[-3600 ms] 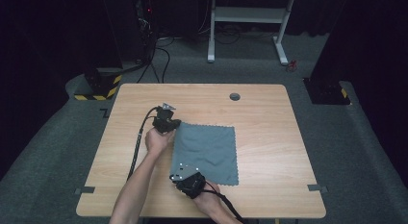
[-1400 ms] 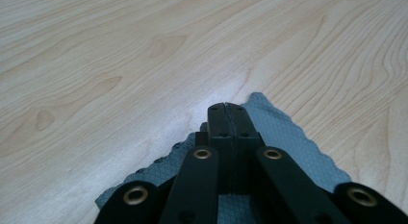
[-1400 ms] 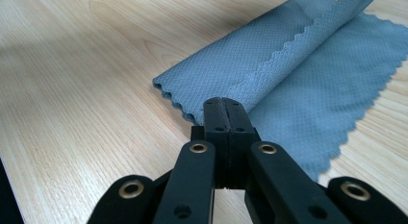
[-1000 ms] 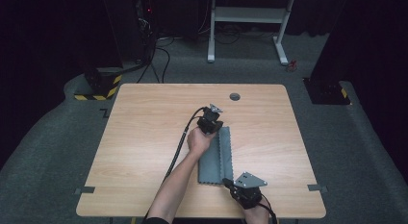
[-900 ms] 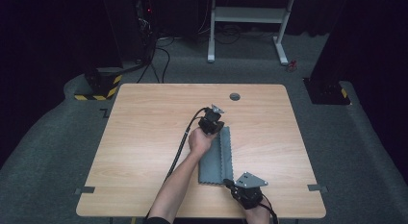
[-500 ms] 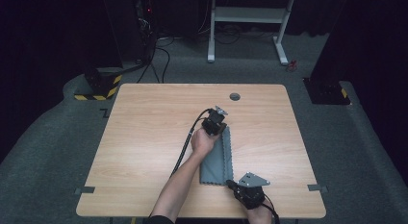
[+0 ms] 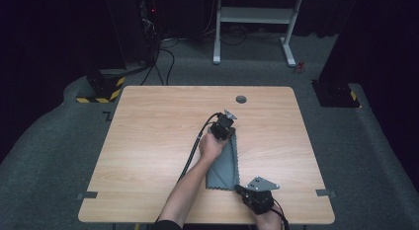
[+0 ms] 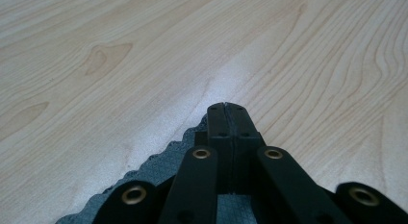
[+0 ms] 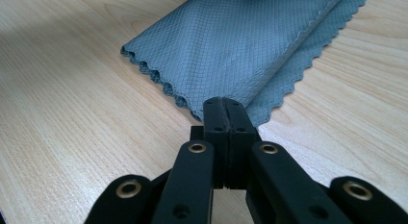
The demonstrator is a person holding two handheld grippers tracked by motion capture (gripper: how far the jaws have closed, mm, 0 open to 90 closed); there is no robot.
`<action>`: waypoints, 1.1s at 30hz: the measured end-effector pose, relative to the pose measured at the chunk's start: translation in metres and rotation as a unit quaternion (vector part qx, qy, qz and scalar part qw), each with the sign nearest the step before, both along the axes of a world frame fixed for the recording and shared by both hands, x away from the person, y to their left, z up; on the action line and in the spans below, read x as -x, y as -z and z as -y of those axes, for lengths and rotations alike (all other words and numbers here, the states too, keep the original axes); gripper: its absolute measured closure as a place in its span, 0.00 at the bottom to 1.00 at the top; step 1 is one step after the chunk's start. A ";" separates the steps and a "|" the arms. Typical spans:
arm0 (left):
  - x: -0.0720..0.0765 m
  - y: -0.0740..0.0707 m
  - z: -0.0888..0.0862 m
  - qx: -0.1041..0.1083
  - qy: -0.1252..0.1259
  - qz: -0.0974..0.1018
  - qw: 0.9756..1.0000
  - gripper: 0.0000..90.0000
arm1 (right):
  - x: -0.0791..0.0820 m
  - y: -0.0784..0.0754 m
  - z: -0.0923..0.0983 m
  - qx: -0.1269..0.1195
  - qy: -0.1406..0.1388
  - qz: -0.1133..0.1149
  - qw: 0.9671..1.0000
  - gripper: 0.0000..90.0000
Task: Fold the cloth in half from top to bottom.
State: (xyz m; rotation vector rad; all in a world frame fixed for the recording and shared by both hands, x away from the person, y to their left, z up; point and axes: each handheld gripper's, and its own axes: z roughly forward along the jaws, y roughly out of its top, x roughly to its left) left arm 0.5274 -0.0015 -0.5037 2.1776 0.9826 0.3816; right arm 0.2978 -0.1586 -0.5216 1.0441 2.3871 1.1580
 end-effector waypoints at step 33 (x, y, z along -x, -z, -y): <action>0.144 0.001 -0.090 0.034 0.005 -0.022 0.999 0.45 | -0.063 -0.002 -0.015 0.038 -0.025 0.007 0.999 0.81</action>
